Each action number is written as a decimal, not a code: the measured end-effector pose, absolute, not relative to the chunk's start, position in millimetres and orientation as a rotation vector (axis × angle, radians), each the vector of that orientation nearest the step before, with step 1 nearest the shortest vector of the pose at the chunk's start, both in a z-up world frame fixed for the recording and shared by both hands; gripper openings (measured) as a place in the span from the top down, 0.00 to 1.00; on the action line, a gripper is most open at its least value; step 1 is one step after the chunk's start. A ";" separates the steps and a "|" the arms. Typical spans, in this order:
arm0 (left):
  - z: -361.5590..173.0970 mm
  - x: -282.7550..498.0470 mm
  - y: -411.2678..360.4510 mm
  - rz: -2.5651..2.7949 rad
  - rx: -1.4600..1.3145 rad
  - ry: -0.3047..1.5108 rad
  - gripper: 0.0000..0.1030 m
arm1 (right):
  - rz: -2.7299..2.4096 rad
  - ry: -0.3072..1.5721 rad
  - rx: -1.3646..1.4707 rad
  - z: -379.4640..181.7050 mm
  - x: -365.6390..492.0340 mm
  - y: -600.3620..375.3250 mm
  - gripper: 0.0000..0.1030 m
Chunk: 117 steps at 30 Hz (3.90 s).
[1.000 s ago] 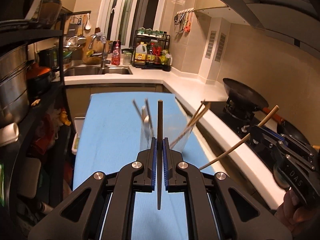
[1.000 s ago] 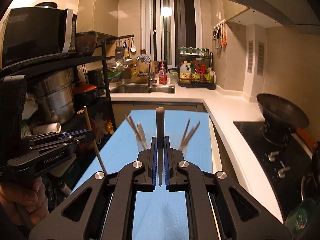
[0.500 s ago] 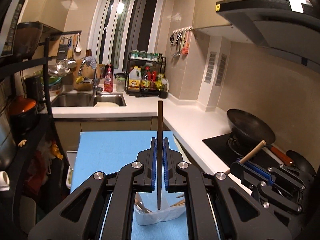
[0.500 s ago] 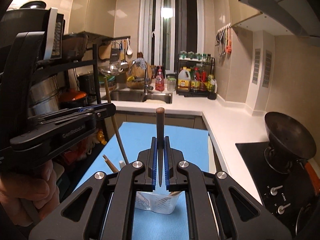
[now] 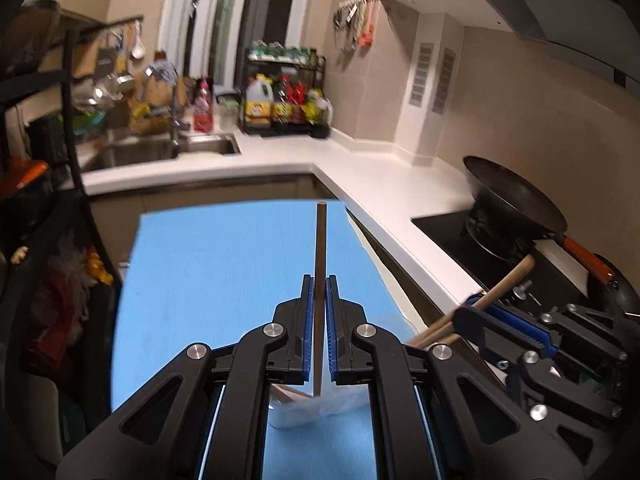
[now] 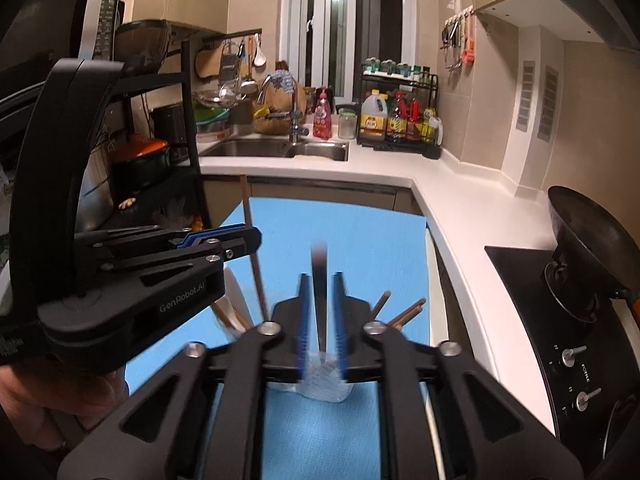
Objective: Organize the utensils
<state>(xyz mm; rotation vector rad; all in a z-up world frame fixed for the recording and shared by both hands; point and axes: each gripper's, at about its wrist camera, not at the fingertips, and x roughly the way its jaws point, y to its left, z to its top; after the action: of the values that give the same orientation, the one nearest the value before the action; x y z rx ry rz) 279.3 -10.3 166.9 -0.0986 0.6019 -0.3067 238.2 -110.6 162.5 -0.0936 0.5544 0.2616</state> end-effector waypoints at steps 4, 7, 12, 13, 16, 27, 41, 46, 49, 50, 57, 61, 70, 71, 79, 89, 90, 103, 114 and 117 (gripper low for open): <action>170.5 264.9 2.4 -0.312 -0.127 0.593 0.72 | 0.257 0.529 -0.087 166.0 221.1 -121.3 0.56; 177.0 238.7 15.7 -0.303 -0.137 0.553 0.67 | 0.251 0.481 -0.069 170.0 195.1 -135.1 0.44; 170.1 176.6 28.2 -0.256 -0.089 0.472 0.39 | 0.212 0.424 -0.028 155.2 151.1 -155.7 0.12; 164.0 164.4 29.6 -0.237 -0.086 0.463 0.34 | 0.197 0.420 -0.027 147.0 143.0 -158.2 0.08; 137.0 138.6 32.4 -0.209 -0.104 0.468 0.24 | 0.153 0.413 -0.041 120.2 125.4 -161.2 0.05; 67.6 123.7 12.2 -0.050 -0.039 0.476 0.08 | 0.040 0.434 0.000 69.3 128.2 -181.0 0.05; 57.6 135.9 17.9 -0.040 -0.086 0.503 0.07 | 0.051 0.445 -0.030 55.3 133.0 -167.1 0.05; 57.4 133.8 14.0 -0.048 -0.082 0.507 0.07 | 0.058 0.445 -0.031 54.9 131.5 -165.8 0.05; 59.0 132.1 11.7 -0.050 -0.074 0.499 0.07 | 0.058 0.445 -0.040 54.1 131.6 -163.5 0.05; 59.0 131.5 11.3 -0.050 -0.072 0.498 0.07 | 0.060 0.444 -0.042 54.1 131.3 -163.0 0.05; 58.5 129.8 10.9 -0.052 -0.071 0.500 0.07 | 0.058 0.429 -0.045 54.4 128.8 -161.9 0.05; 58.6 130.2 11.2 -0.054 -0.074 0.501 0.07 | 0.055 0.425 -0.043 53.9 128.5 -161.8 0.05; 60.0 130.8 16.1 -0.059 -0.090 0.502 0.07 | 0.050 0.423 -0.053 54.1 128.7 -162.1 0.05; 59.6 131.3 16.5 -0.059 -0.092 0.502 0.07 | 0.050 0.422 -0.053 54.3 128.8 -162.6 0.05; 58.5 131.0 16.3 -0.060 -0.087 0.506 0.07 | 0.048 0.424 -0.052 54.3 129.0 -163.2 0.05; 57.1 131.2 15.4 -0.062 -0.091 0.508 0.07 | 0.030 0.456 -0.027 50.7 135.7 -168.2 0.05; 57.1 131.3 15.9 -0.062 -0.093 0.509 0.07 | 0.027 0.459 -0.027 50.1 136.4 -168.4 0.05; 55.3 133.3 16.6 -0.070 -0.091 0.511 0.07 | -0.001 0.486 -0.029 46.9 139.0 -167.0 0.05; 51.8 133.6 16.4 -0.076 -0.089 0.512 0.07 | -0.007 0.485 -0.029 48.0 138.7 -167.3 0.05; 51.6 131.7 15.2 -0.085 -0.086 0.503 0.07 | -0.008 0.485 -0.029 47.8 138.7 -167.4 0.05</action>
<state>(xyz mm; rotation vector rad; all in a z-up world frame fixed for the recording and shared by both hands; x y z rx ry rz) 131.7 15.2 51.6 -0.0856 0.5026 -0.0849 138.7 -167.4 47.8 -0.0286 0.4850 -0.0082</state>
